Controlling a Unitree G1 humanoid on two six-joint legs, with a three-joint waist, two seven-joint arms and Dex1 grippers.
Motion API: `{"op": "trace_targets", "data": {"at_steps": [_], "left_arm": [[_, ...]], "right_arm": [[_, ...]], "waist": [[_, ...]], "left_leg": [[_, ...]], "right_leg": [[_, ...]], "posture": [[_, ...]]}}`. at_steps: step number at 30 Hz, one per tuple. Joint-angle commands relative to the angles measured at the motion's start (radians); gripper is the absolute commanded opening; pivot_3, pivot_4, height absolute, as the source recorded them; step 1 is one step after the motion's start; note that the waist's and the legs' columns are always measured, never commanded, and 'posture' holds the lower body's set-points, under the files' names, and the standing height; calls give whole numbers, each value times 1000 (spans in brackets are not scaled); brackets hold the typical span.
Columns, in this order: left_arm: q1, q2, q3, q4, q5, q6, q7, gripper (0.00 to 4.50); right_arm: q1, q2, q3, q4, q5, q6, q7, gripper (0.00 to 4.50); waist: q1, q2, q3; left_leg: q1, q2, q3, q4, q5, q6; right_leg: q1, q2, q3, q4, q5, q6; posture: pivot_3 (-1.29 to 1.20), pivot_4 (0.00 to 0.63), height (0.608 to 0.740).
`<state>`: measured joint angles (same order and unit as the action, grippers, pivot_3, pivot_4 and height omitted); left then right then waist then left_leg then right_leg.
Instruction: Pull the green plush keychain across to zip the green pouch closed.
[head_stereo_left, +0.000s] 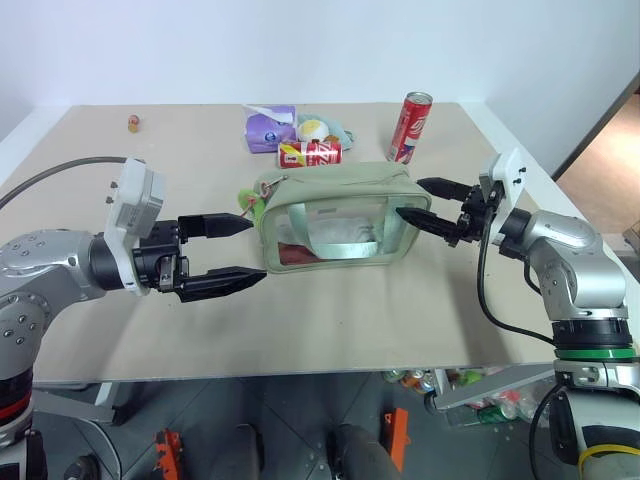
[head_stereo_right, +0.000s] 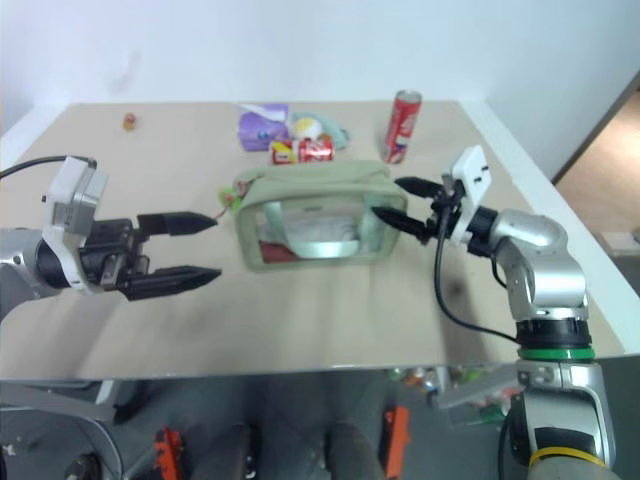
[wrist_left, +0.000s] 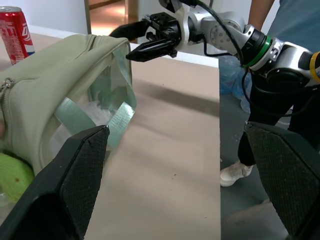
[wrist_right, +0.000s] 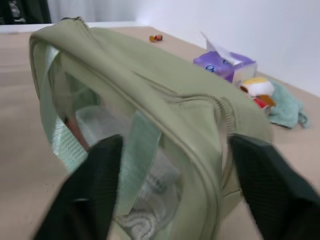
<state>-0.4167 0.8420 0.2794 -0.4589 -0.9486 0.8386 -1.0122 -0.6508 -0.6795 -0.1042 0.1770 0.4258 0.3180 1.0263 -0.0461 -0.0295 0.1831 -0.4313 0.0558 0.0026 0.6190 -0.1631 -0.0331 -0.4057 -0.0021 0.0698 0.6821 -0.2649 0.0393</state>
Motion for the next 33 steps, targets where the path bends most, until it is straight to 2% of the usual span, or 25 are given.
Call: {"op": "trace_targets", "data": {"at_steps": [1, 3, 4, 6, 7, 15, 21, 24, 28, 33], "left_arm": [[-10, 10, -5, 3, 11, -34, -3, 4500], [-21, 9, -14, 7, 10, -34, 4, 4500], [-26, 9, -17, 10, 11, -34, 9, 4500], [-33, 9, -21, 19, 14, -35, 18, 4500], [-35, 8, -22, 26, 17, -36, 23, 4500], [-24, 26, 25, 119, 24, -33, 51, 4500], [-7, 73, 67, 246, 84, -61, 35, 4500], [-25, 67, 48, 402, 225, -210, 37, 4500], [-147, -15, -11, 629, 384, -450, 59, 4500], [-316, -89, -100, 860, 488, -618, -34, 4500]], "right_arm": [[6, -15, -15, -8, -2, -12, 13, 1897], [15, -15, -17, -13, 0, -10, 12, 1257], [19, -15, -19, -17, 1, -9, 10, 763], [27, -16, -22, -26, 1, -8, 7, 173], [30, -18, -23, -31, 1, -8, 6, 46], [69, -51, -42, -122, 29, -7, 40, 46], [98, -84, -46, -207, 57, 25, 67, 46], [97, -84, -43, -216, 56, 22, 68, 46], [102, -76, -29, -207, 44, 9, 73, 46], [97, -71, -20, -206, 34, -3, 69, 46]], "waist": [[0, 0, 0], [0, 0, 0], [0, 0, 0], [-1, 0, 0], [0, 0, 0], [0, 0, 0], [0, 0, 0], [0, 0, 0], [4, 0, 0], [6, -1, 0]], "left_leg": [[0, 0, 0, 0, 0, 0], [0, 0, 0, 0, 0, 0], [0, 0, 0, 0, 0, 0], [0, 0, 0, 0, 0, 0], [0, 0, 0, 0, 0, 0], [0, 0, 0, 0, 0, 0], [0, 1, 0, -1, 0, 0], [1, 1, 1, -1, 0, 0], [0, 1, 1, -1, 0, 0], [0, 1, 1, -1, 0, 0]], "right_leg": [[0, 0, 0, 0, 0, 0], [0, 0, 0, 0, 0, 0], [0, 0, 0, 0, 0, 0], [0, 0, 0, 0, 0, 0], [0, 1, 0, 0, 0, 0], [0, 0, 0, 0, 0, 0], [-1, 1, 0, 0, -1, -1], [-1, 0, 0, 0, -1, -1], [-1, 1, 0, 0, 0, -2], [-1, 1, 0, 0, 0, -1]], "posture": [[0, 150, 740], [0, 150, 740], [0, 150, 740], [0, 150, 740], [0, 150, 740], [0, 150, 740], [0, 150, 740], [0, 150, 740], [0, 150, 740], [0, 150, 740]]}}
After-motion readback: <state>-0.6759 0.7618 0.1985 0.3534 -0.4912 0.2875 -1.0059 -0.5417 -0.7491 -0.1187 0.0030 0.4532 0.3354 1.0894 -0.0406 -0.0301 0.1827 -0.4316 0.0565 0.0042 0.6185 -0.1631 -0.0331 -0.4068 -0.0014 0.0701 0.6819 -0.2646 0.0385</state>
